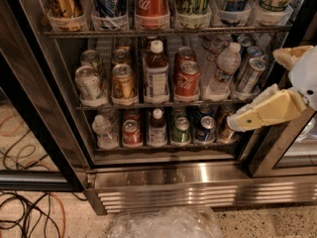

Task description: Pick green can from top shelf of fridge

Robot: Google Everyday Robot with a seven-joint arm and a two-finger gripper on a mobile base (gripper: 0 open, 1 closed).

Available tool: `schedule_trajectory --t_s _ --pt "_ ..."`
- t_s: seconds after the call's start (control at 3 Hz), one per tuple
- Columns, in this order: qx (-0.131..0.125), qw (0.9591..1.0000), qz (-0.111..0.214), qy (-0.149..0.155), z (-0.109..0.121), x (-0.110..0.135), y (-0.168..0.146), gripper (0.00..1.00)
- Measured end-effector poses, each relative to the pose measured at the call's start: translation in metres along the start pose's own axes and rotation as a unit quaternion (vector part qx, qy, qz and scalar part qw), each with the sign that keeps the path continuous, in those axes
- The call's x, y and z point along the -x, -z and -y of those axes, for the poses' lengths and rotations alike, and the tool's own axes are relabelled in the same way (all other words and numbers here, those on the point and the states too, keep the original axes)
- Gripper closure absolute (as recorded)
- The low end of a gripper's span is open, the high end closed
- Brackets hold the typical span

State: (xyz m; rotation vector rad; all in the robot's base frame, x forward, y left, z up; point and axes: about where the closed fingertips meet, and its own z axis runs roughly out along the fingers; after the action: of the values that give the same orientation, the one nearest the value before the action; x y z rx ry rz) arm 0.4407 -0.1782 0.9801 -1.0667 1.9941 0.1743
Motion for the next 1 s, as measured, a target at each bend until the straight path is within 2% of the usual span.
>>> schedule_trajectory --t_s 0.33,0.67,1.0 --pt "0.000 1.0000 0.000 0.000 0.0000 0.0000 0.0000 0.00" --pt "0.008 0.9998 0.012 -0.013 -0.0007 0.0023 -0.0006 0.00" --pt "0.003 0.9991 0.035 -0.024 -0.0012 0.0085 0.0026 0.00"
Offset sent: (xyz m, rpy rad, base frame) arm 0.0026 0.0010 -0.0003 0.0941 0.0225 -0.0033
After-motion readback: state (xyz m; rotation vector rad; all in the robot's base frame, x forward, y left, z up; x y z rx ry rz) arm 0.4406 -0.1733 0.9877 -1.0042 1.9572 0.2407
